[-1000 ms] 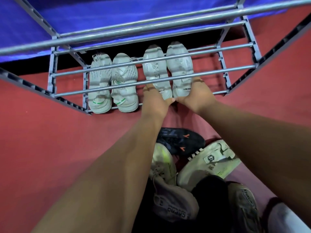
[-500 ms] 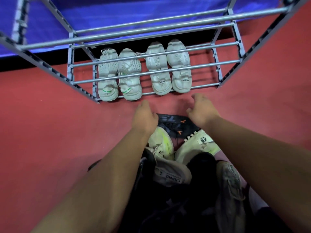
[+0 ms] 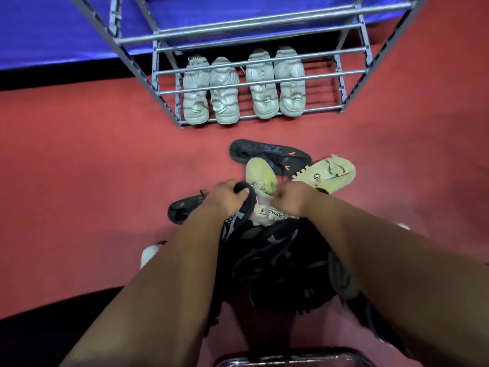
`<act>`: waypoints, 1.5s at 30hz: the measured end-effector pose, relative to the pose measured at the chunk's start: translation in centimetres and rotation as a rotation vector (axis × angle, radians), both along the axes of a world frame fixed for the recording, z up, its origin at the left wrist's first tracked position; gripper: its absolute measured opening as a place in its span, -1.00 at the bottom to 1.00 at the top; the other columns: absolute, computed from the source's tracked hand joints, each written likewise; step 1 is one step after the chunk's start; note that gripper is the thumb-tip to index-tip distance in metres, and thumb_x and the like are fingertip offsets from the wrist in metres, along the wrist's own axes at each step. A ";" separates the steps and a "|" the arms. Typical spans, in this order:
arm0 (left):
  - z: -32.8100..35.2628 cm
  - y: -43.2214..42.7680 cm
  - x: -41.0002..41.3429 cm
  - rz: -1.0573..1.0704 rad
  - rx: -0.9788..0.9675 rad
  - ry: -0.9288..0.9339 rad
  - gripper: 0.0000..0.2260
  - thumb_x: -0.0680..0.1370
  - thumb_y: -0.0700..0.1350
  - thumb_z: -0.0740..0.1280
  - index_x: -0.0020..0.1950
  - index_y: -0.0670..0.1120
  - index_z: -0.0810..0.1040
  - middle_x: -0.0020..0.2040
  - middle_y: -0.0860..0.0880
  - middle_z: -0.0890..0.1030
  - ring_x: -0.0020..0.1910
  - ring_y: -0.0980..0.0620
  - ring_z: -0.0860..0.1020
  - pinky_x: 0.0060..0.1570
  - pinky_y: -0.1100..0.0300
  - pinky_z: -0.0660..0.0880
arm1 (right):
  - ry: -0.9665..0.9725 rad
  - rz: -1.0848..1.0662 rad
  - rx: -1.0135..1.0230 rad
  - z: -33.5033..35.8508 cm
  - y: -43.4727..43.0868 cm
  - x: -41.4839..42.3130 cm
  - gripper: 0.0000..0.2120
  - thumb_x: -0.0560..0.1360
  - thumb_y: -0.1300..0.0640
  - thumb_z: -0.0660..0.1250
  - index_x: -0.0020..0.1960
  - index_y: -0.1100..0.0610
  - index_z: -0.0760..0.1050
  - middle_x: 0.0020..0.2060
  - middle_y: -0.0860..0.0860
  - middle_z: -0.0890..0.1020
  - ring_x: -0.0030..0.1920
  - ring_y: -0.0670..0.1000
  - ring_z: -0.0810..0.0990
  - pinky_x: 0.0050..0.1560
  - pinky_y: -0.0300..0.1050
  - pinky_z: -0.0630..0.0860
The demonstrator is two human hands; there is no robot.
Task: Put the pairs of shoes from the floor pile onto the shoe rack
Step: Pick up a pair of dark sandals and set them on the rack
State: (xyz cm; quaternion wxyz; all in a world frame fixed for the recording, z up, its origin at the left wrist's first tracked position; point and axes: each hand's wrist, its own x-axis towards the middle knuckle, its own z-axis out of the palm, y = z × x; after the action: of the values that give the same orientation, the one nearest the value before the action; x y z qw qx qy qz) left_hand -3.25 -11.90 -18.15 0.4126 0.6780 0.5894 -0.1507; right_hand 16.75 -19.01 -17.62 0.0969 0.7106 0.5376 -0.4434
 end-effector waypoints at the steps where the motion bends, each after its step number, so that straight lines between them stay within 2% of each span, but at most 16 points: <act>1: 0.1 -0.6 -0.4 0.005 0.020 -0.003 -0.53 0.60 0.23 0.29 0.47 0.08 0.46 0.29 -0.05 0.59 0.23 -0.14 0.58 0.24 0.02 0.52 | -0.009 0.005 -0.020 -0.3 -0.6 -0.5 -0.61 0.56 -0.17 0.34 0.13 0.15 0.54 0.01 0.13 0.59 0.09 0.19 0.59 0.01 -0.02 0.49; 4: 0.4 -1.6 -1.4 -0.030 0.098 0.026 -0.50 0.57 0.16 0.41 0.46 0.04 0.43 0.28 -0.11 0.55 0.24 -0.20 0.56 0.28 -0.03 0.51 | -0.079 0.036 -0.012 -0.7 -2.0 -1.5 -0.37 0.54 -0.17 0.39 0.44 0.21 0.41 0.21 0.21 0.56 0.21 0.26 0.56 0.18 0.08 0.54; 7: 0.1 -1.3 -2.3 -0.079 0.147 0.088 -0.64 0.62 0.07 0.37 0.38 -0.01 0.46 0.25 -0.19 0.52 0.22 -0.27 0.55 0.28 -0.11 0.50 | -0.115 0.012 0.000 -0.8 -2.7 -1.8 -0.36 0.57 -0.15 0.36 0.52 0.18 0.34 0.29 0.24 0.54 0.29 0.29 0.52 0.28 0.15 0.51; 12: -0.3 0.3 -4.2 0.083 0.124 0.131 -0.80 0.69 0.02 0.25 0.26 -0.04 0.49 0.14 -0.19 0.58 0.09 -0.25 0.60 0.05 -0.01 0.52 | -0.077 -0.081 0.070 -0.9 -1.6 -1.3 -0.55 0.58 0.00 0.39 0.42 0.14 0.55 0.14 0.17 0.64 0.14 0.19 0.60 0.10 -0.01 0.56; 15: -0.5 1.1 -5.5 0.168 0.123 0.178 -0.75 0.70 -0.02 0.21 0.33 -0.08 0.47 0.16 -0.23 0.63 0.15 -0.28 0.60 0.14 -0.07 0.56 | -0.004 -0.217 0.130 -0.3 -0.1 -0.8 -0.66 0.61 0.11 0.37 0.37 0.13 0.62 -0.05 0.12 0.68 -0.04 0.14 0.65 -0.08 -0.08 0.54; 18: -1.0 2.1 -6.6 0.277 0.096 0.259 -0.70 0.67 -0.10 0.23 0.39 -0.14 0.45 0.26 -0.24 0.60 0.25 -0.28 0.58 0.23 -0.09 0.55 | 0.041 -0.387 0.209 -0.3 1.7 0.2 -0.76 0.64 0.10 0.35 0.22 0.19 0.67 -0.08 0.12 0.71 -0.09 0.15 0.70 -0.05 0.03 0.65; 23: -0.9 2.0 -6.1 0.383 0.159 0.386 -0.53 0.61 -0.12 0.34 0.46 -0.24 0.33 0.43 -0.26 0.39 0.39 -0.29 0.44 0.32 -0.13 0.47 | 0.084 -0.643 0.285 0.7 4.1 1.8 -0.69 0.66 -0.05 0.30 0.08 0.18 0.65 -0.11 0.12 0.69 -0.12 0.15 0.64 -0.15 -0.02 0.50; 26: -1.0 1.6 -4.0 0.190 0.277 0.283 -0.66 0.60 -0.13 0.27 0.34 -0.25 0.43 0.32 -0.26 0.48 0.27 -0.29 0.51 0.22 -0.12 0.51 | 0.107 -0.536 0.107 0.3 4.3 1.8 -0.75 0.66 0.16 0.23 0.06 0.26 0.65 -0.05 0.10 0.67 -0.08 0.14 0.61 -0.12 -0.08 0.49; 28: -1.1 1.0 -2.2 0.021 0.173 0.168 -0.69 0.58 -0.11 0.21 0.23 -0.22 0.55 0.20 -0.23 0.63 0.12 -0.24 0.61 0.14 -0.07 0.60 | -0.035 -0.245 0.013 -0.9 3.7 1.9 -0.74 0.66 0.26 0.20 0.18 0.25 0.65 0.13 0.09 0.69 0.13 0.13 0.65 0.12 -0.09 0.57; 29: -1.2 0.4 -1.3 -0.028 0.084 0.129 -0.69 0.59 -0.08 0.22 0.25 -0.20 0.57 0.18 -0.22 0.66 0.11 -0.22 0.63 0.15 -0.04 0.59 | 0.001 -0.312 -0.037 -1.4 3.5 2.1 -0.74 0.66 0.24 0.21 0.21 0.22 0.64 0.16 0.08 0.67 0.18 0.13 0.64 0.16 -0.10 0.55; 31: -1.6 -0.8 0.0 -0.064 -0.084 0.125 -0.57 0.63 0.00 0.27 0.43 -0.19 0.47 0.29 -0.19 0.61 0.24 -0.20 0.58 0.22 0.01 0.53 | 0.015 -0.419 0.024 -1.8 2.6 2.4 -0.80 0.64 0.17 0.22 0.09 0.16 0.62 0.08 0.09 0.63 0.14 0.12 0.60 0.12 -0.10 0.50; 33: -2.4 -2.0 0.8 -0.102 -0.153 0.193 -0.44 0.61 0.01 0.32 0.54 -0.22 0.33 0.38 -0.19 0.54 0.30 -0.20 0.54 0.15 0.05 0.49 | -0.033 -0.263 0.069 -2.7 1.9 2.7 -0.72 0.60 0.10 0.13 -0.22 0.14 0.49 -0.05 0.11 0.65 0.08 0.18 0.63 0.05 -0.04 0.52; 36: -3.4 -3.4 0.8 -0.194 -0.020 0.279 -0.50 0.55 -0.13 0.34 0.48 -0.22 0.39 0.41 -0.21 0.46 0.32 -0.22 0.50 0.21 -0.03 0.51 | -0.066 -0.204 0.111 -2.7 0.8 2.3 -0.65 0.60 0.03 0.15 -0.34 0.09 0.39 -0.31 0.06 0.56 -0.19 0.16 0.55 -0.27 -0.05 0.34; 41: -1.9 -2.9 -1.1 0.113 0.505 0.266 -0.64 0.47 -0.24 0.36 0.27 -0.17 0.48 0.27 -0.17 0.48 0.25 -0.23 0.48 0.06 -0.11 0.53 | -0.022 -0.040 0.174 -1.4 1.2 0.1 -0.74 0.58 -0.07 0.25 -0.11 0.08 0.57 -0.17 0.05 0.63 -0.05 0.13 0.60 -0.06 -0.02 0.56; 43: -1.4 -2.3 -2.2 0.286 0.465 0.356 -0.51 0.43 -0.09 0.48 0.30 -0.17 0.42 0.30 -0.18 0.45 0.30 -0.24 0.47 0.13 -0.13 0.51 | 0.021 0.107 0.071 -1.1 1.7 -1.0 -0.72 0.58 -0.11 0.28 -0.07 0.07 0.62 -0.11 0.04 0.66 0.05 0.13 0.63 0.11 0.01 0.58; 45: -1.5 -2.1 -3.6 0.398 0.318 0.504 -0.17 0.32 0.19 0.60 0.39 -0.18 0.33 0.36 -0.18 0.40 0.34 -0.22 0.42 0.21 -0.16 0.48 | 0.091 0.226 -0.095 -0.3 2.3 -2.1 -0.65 0.55 -0.23 0.36 0.09 0.02 0.68 0.07 -0.03 0.69 0.16 0.07 0.62 0.28 0.04 0.54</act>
State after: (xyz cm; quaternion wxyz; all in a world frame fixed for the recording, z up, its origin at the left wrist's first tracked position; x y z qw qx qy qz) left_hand -6.81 -14.04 -19.67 0.1650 0.5471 0.8093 -0.1361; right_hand 14.68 -16.68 -17.88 0.1554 0.6192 0.5965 -0.4865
